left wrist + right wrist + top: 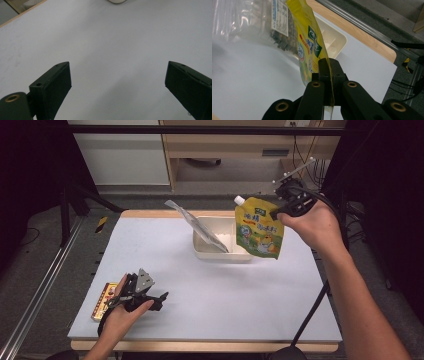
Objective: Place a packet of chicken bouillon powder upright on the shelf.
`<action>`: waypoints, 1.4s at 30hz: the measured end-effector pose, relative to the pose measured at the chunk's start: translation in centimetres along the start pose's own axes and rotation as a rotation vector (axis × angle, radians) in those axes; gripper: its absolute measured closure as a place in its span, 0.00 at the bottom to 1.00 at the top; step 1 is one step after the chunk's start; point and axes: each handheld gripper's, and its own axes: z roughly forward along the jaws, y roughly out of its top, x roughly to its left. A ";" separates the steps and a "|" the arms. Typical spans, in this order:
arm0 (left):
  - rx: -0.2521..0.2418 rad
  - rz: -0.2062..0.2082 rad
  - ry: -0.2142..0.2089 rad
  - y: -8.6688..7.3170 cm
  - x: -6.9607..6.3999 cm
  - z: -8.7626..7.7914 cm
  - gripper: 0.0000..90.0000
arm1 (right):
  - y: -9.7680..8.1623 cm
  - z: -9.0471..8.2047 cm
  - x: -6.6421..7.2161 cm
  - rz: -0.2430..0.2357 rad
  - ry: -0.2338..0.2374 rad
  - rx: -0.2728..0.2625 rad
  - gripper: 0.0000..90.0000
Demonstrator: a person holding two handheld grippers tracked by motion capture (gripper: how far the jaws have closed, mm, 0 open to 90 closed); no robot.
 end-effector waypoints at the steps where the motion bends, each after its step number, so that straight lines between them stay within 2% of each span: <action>1: 0.010 -0.005 -0.003 -0.1 0.0 0.0 0.08 | 0.3 0.2 -0.1 0.011 0.000 -0.002 1.00; 6: 0.011 0.006 0.007 -0.1 0.2 0.0 0.08 | 1.3 1.4 -0.7 0.059 -0.013 -0.024 1.00; 12: 0.019 -0.007 0.008 -0.1 0.2 0.1 0.08 | 2.2 2.6 -1.3 0.130 -0.030 -0.041 1.00; 19: 0.022 -0.007 0.007 -0.2 0.2 0.1 0.08 | 3.0 3.7 -1.3 0.164 -0.054 -0.041 1.00; 27: 0.015 0.002 0.010 -0.1 0.3 0.0 0.08 | 3.7 5.1 -1.0 0.226 -0.075 -0.045 1.00; 30: 0.016 -0.009 0.008 -0.1 0.3 -0.1 0.08 | 3.8 5.6 -1.0 0.244 -0.075 -0.060 1.00; 42: 0.013 0.002 0.007 -0.1 0.2 0.0 0.08 | 3.6 6.9 -0.7 0.314 -0.067 -0.086 1.00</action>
